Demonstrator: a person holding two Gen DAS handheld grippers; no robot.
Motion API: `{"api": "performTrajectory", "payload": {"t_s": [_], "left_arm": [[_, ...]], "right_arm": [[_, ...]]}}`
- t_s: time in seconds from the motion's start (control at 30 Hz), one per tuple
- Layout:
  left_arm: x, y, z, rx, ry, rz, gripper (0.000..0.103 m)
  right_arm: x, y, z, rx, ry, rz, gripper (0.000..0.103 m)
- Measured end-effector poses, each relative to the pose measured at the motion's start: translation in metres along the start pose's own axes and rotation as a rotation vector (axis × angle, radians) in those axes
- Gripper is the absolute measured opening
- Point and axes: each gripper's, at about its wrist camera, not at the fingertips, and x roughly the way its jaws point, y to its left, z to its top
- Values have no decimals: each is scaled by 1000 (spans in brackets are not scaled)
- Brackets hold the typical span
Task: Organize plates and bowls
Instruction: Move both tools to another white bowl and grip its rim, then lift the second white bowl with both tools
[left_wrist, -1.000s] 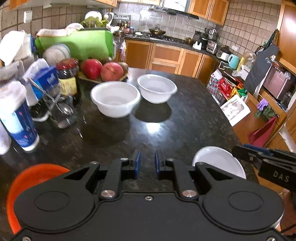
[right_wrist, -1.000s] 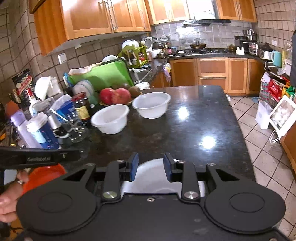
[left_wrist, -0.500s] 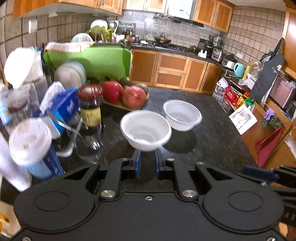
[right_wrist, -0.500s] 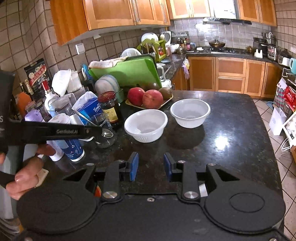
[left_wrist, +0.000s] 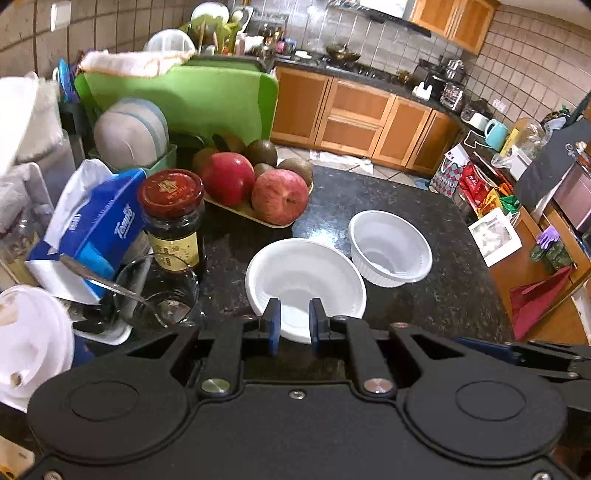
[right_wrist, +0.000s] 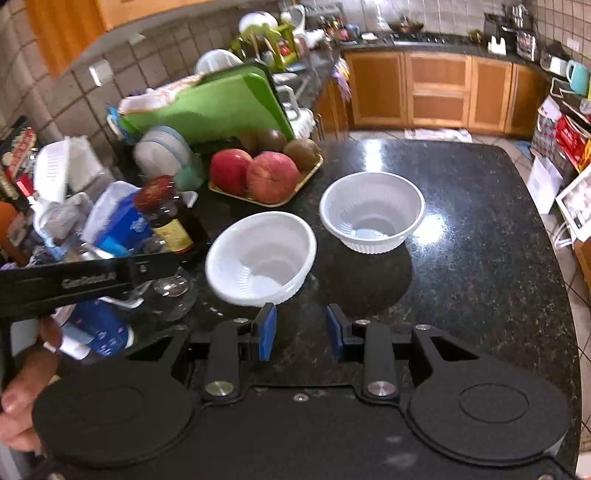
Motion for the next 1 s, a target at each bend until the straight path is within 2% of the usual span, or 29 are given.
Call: {"api": "performTrajectory", "payload": {"t_s": [0.17,0.43,0.73,1.0], "left_arm": [[21,4,11,-26,15,41,20],[52,14,22,-51,57,97,20],[70,12,30,-42,79,127,20],[86,12,29,-42,107,136,20]], "right_arm": [[27,-5,18,18,26,-21,32],[62,-7,32,8,63,1,32],[97,-15,49,2,101,20,32],[118,-8,50,-21,124,20,32]]}}
